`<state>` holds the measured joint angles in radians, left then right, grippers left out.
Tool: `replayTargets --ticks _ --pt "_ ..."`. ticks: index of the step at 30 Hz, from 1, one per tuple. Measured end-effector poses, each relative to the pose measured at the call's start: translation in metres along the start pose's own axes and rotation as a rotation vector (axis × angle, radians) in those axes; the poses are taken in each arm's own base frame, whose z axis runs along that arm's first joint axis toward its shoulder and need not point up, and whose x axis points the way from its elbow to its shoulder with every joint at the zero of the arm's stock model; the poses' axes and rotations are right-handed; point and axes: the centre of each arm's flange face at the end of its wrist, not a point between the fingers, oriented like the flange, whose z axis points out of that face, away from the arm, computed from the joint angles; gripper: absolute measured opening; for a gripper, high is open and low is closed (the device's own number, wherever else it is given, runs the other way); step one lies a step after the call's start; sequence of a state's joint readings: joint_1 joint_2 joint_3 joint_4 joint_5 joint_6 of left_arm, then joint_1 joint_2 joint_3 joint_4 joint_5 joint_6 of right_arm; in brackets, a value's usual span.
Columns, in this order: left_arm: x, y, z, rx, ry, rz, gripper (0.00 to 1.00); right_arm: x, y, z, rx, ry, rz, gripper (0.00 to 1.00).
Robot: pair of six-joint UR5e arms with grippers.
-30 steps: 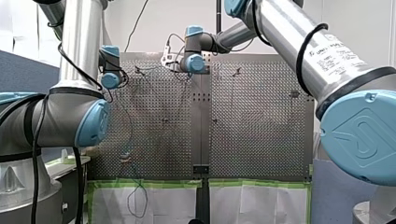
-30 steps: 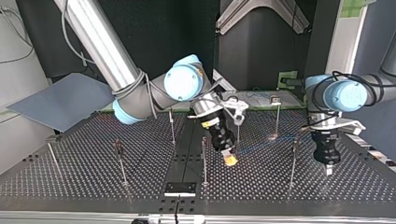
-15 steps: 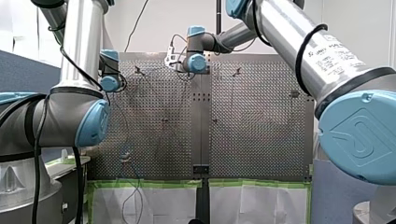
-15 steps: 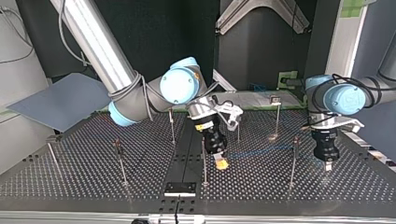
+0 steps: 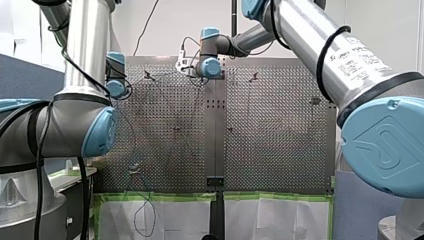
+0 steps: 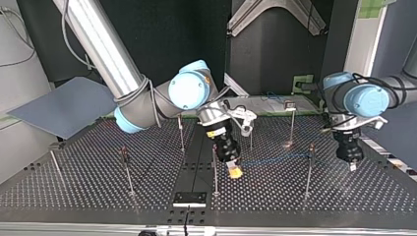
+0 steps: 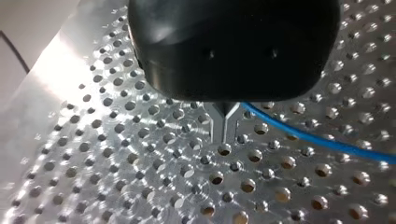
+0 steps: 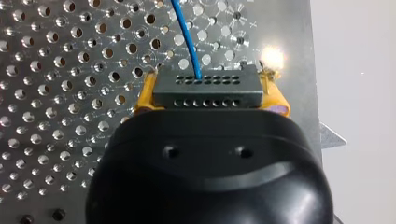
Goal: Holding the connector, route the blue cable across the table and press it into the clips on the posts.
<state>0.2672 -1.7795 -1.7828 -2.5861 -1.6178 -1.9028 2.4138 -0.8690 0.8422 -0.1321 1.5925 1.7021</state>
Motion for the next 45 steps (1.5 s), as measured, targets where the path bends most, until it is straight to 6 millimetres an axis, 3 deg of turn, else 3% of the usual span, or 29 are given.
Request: replayTargets --ticks 12,14,15,17,19,20,21,23,24,25,26,33,45 --pt "-0.022 0.002 -0.042 -0.042 -0.085 -0.084 0.02 -0.004 -0.013 -0.002 0.018 -0.005 -0.008 0.00" --pt "-0.023 0.003 -0.048 -0.052 -0.083 -0.083 0.27 -0.004 -0.017 -0.003 0.022 -0.006 -0.007 0.00" --pt "-0.024 0.003 -0.053 -0.060 -0.079 -0.082 0.27 -0.005 -0.019 -0.004 0.024 -0.007 -0.006 0.00" --pt "-0.024 0.004 -0.061 -0.071 -0.069 -0.084 0.45 -0.006 -0.024 -0.005 0.029 -0.008 -0.006 0.00" --pt "-0.024 0.005 -0.070 -0.079 -0.054 -0.090 0.49 -0.006 -0.028 -0.006 0.033 -0.009 -0.005 0.00" --pt "-0.024 0.005 -0.074 -0.080 -0.047 -0.093 0.59 -0.007 -0.030 -0.006 0.035 -0.010 -0.004 0.00" --pt "-0.023 0.004 -0.080 -0.081 -0.036 -0.094 0.59 -0.007 -0.032 -0.007 0.036 -0.011 -0.004 0.00" --pt "-0.022 0.002 -0.089 -0.079 -0.018 -0.093 0.81 -0.008 -0.033 -0.007 0.034 -0.012 -0.002 0.00" --pt "-0.020 0.000 -0.096 -0.075 -0.004 -0.089 0.81 -0.008 -0.034 -0.007 0.033 -0.012 -0.001 0.00" --pt "-0.020 -0.002 -0.101 -0.070 0.008 -0.085 0.96 -0.008 -0.034 -0.008 0.031 -0.013 0.001 0.00" --pt "-0.019 -0.003 -0.107 -0.064 0.020 -0.082 1.00 -0.008 -0.035 -0.008 0.029 -0.013 0.002 0.00" --pt "-0.021 -0.022 -0.136 0.011 0.072 -0.088 1.00 -0.009 -0.033 -0.009 0.001 -0.021 0.011 0.00" --pt "-0.060 -0.061 -0.150 0.201 -0.023 -0.070 1.00 -0.011 -0.032 -0.012 -0.030 -0.037 0.010 0.00"
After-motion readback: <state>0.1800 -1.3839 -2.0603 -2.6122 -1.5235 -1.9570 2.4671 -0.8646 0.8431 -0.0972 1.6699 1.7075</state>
